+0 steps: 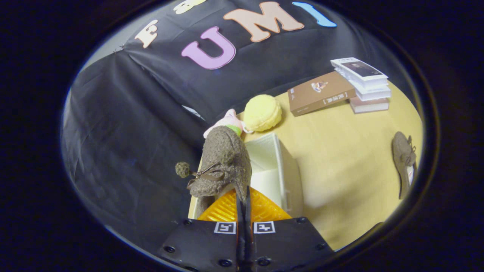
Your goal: Open the storage box then place both shoes into the box .Put the left shoe in first, then the right shoe, with the right side of both shoes facing outward in a uniform manner.
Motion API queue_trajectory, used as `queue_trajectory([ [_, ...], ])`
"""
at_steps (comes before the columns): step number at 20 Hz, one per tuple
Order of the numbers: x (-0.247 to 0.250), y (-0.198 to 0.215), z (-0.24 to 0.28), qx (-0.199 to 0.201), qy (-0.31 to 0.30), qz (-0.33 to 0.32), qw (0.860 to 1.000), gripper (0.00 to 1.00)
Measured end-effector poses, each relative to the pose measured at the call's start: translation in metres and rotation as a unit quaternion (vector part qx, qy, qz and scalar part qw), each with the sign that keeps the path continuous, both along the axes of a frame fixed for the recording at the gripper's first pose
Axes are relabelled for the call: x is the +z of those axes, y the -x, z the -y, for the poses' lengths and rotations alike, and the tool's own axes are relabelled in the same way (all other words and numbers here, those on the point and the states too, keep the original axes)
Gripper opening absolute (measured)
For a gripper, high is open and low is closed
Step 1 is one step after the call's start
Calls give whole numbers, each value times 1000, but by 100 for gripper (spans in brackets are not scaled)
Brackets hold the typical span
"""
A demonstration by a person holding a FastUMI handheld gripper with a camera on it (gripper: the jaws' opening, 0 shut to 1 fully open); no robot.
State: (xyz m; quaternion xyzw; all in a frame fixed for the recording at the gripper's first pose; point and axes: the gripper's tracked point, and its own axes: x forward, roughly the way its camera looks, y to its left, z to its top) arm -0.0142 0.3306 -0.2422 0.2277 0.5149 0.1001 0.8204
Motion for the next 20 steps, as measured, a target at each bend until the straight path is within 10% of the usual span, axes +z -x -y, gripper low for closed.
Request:
queue_trajectory([
  [9, -97, 29, -52, 14, 63, -91, 994, 3],
  [17, -88, 31, -57, 73, 77, -77, 991, 19],
  [20, -68, 29, -59, 94, 41, -58, 993, 57],
])
